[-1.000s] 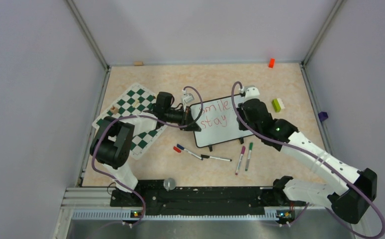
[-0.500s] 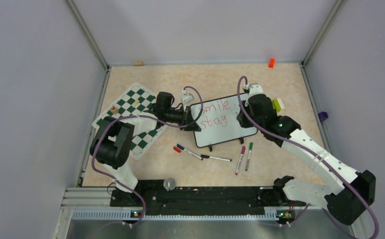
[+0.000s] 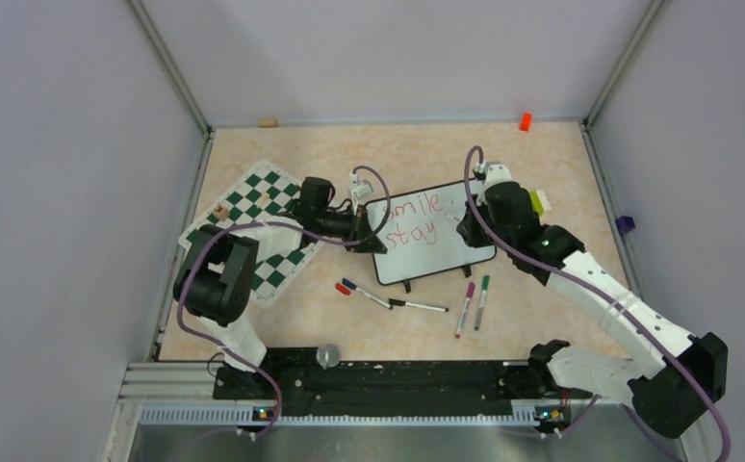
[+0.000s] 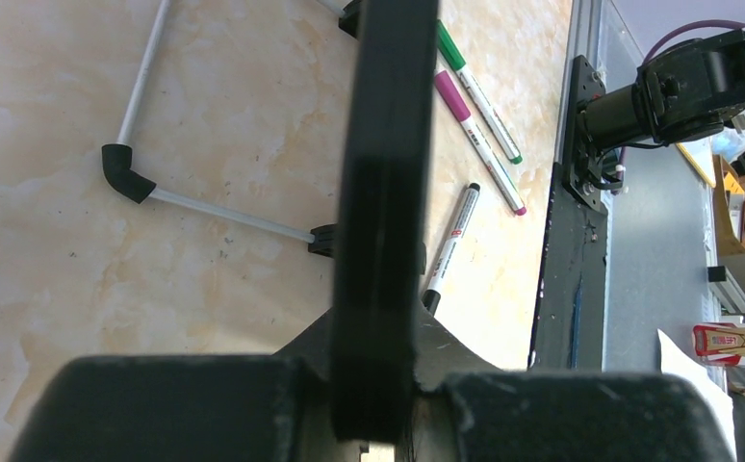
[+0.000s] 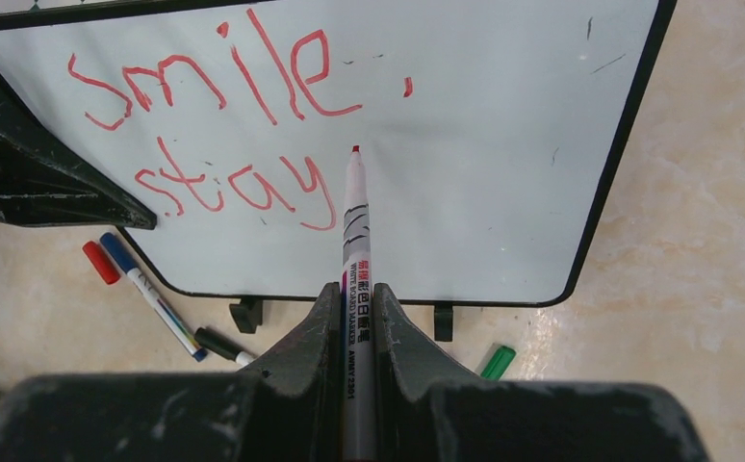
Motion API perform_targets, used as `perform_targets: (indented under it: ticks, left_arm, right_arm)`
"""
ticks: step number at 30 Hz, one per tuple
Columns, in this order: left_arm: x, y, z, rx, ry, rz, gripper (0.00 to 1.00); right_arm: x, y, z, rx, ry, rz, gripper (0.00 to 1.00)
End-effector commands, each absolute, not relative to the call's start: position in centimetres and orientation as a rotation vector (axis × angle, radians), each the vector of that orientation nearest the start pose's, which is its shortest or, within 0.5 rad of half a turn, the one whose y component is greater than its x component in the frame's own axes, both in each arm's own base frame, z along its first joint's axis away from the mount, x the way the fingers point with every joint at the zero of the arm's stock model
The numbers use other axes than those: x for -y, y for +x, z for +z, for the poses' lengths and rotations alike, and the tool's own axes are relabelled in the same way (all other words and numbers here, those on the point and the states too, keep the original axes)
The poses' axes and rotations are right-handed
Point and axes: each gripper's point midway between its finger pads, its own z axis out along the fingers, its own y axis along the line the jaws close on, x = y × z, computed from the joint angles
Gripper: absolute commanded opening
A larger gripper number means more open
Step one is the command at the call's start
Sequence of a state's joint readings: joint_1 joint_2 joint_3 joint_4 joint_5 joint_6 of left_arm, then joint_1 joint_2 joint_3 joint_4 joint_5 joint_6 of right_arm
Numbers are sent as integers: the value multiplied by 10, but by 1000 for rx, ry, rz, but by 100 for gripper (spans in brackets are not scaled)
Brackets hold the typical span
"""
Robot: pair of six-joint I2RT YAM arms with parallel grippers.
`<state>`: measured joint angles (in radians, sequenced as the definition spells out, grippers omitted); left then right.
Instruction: Write a sentence on the whiteboard
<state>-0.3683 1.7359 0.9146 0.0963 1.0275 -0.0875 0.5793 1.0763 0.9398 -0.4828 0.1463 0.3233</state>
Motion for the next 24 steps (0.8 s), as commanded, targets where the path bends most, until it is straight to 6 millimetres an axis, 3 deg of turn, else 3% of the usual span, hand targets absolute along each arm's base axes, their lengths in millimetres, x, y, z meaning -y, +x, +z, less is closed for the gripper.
perform_targets:
  ticks: [1, 15, 24]
  left_arm:
    - [253, 306, 82, -2173, 752, -1251, 0]
    - [257, 305, 84, -2167, 749, -1293, 0]
    - [257, 304, 83, -2168, 748, -1297, 0]
  right_arm:
    - [-166, 286, 210, -2136, -152, 389, 0]
    - [-165, 299, 218, -2105, -141, 355, 0]
    - [-171, 302, 209, -2131, -155, 370, 0]
